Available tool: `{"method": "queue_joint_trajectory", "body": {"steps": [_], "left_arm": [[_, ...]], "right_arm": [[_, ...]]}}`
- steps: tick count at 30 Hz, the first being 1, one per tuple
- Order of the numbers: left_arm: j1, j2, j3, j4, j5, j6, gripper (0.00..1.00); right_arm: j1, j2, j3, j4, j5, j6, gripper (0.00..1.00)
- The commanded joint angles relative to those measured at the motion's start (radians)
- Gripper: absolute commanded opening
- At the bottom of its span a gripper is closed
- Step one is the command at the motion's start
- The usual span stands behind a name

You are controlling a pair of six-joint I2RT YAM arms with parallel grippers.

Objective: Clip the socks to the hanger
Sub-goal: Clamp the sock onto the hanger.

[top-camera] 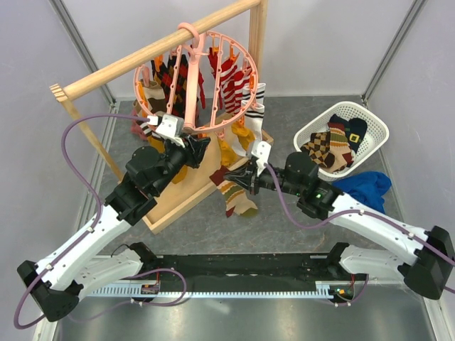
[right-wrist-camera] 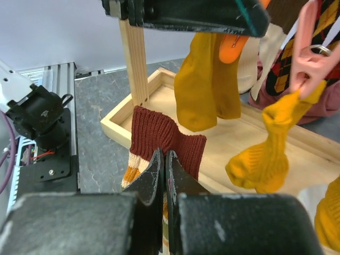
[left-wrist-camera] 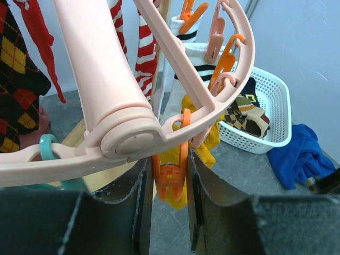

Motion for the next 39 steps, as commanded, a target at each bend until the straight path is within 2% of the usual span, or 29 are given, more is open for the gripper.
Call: {"method": "queue_joint_trajectory", "body": {"steps": [1,7,14,39], "left_arm": [[0.028,-0.011,-0.02,-0.046,0.073,-0.046,0.02],[0.054,-0.012,-0.024,-0.036,0.11,-0.054,0.02],[0.06,0.0,-0.024,-0.033,0.139,-0.063,0.02],[0.062,0.008,-0.026,-0.03,0.156,-0.072,0.02]], "right_arm": [[0.031,0.066,-0.049,0.323,0.05,0.005,0.01],[0.035,0.161,-0.063,0.486,0.079,0.02,0.0],[0.034,0.221,-0.078,0.623,0.182,0.032,0.0],[0.035,0.291,-0.046,0.699,0.225,0.038,0.0]]}}
